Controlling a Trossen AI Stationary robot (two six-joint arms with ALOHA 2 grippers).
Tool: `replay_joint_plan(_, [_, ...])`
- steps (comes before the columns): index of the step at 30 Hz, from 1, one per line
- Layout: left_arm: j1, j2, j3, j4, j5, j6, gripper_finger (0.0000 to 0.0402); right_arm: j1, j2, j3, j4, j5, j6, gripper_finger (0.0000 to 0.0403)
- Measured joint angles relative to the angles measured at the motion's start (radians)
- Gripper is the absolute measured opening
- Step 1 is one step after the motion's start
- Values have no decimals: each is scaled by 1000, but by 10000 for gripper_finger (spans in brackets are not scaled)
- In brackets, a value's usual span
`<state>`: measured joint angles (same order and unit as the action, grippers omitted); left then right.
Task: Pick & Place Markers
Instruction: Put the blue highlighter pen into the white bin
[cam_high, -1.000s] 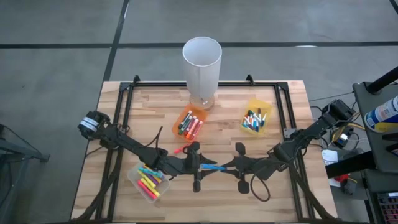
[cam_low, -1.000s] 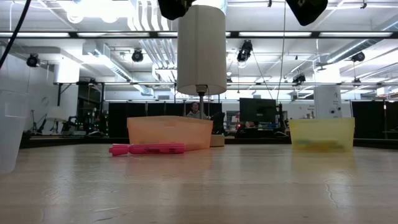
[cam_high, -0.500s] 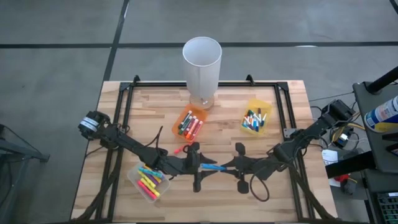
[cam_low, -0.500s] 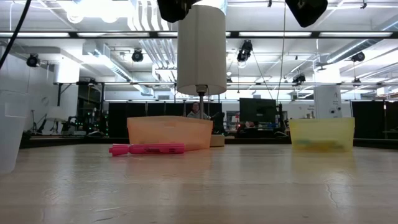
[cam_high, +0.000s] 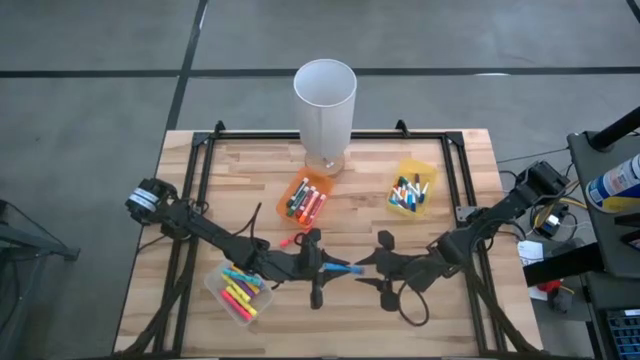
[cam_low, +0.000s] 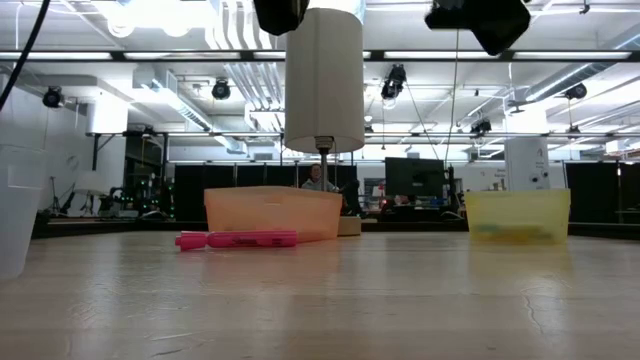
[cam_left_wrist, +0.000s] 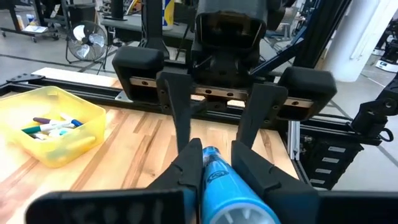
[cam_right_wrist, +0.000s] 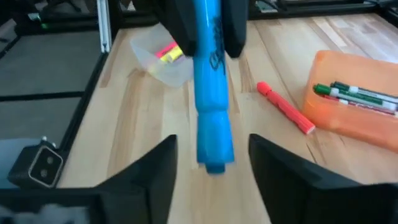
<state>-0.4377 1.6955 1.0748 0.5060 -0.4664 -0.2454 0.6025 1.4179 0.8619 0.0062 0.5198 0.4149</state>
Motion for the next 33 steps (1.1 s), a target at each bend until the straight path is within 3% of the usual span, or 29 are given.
replay_joint_plan(5, [-2,-17,0,-77,-4,-31,53,2,-12,0,-113,-11,65,231])
replay_joint_plan(11, [-10,-89,0,-335,13,-147,53,2,-10,-6,-168,-28,83,261])
replay_joint_plan(25, [-114,-393,0,-976,101,-358,53,2,-9,-16,-154,32,12,271])
replay_joint_plan(33, [-241,-402,0,-1337,192,-623,53,2,-9,-38,-149,64,12,265])
